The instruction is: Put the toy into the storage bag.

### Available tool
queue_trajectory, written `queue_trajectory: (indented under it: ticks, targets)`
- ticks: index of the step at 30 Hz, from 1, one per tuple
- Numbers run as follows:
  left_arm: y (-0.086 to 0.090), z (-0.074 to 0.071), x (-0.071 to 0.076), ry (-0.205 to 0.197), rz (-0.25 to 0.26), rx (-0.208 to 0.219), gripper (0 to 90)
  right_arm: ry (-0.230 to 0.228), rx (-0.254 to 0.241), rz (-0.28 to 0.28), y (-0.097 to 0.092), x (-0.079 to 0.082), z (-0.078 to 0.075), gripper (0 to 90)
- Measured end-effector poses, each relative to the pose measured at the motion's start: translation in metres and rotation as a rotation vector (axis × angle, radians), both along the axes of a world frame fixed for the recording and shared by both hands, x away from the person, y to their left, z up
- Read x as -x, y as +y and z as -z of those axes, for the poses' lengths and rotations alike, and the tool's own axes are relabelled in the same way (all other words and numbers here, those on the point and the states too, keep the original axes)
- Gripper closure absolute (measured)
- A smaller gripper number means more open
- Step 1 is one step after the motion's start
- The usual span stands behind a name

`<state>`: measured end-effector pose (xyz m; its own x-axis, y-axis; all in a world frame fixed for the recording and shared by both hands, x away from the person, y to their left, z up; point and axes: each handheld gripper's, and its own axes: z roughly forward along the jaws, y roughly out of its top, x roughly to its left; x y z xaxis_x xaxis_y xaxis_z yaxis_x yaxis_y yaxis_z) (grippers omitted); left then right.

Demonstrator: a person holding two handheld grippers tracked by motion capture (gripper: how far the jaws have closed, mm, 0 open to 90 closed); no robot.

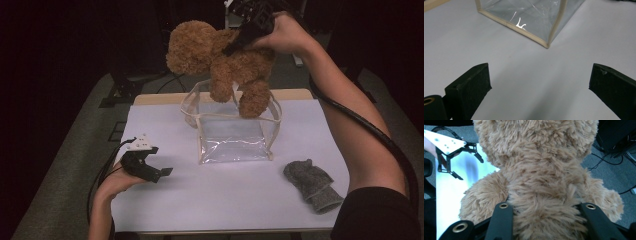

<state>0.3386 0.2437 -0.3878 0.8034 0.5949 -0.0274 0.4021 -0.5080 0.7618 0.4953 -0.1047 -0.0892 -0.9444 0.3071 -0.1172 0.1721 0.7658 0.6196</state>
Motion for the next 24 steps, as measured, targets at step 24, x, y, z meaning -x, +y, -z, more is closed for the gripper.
queue_trajectory:
  ticks: [24]
  targets:
    - [0.000,0.002,0.000,0.001,0.002,-0.002,2.8,0.020,0.054,-0.061,0.020,0.020,0.038,60.8]
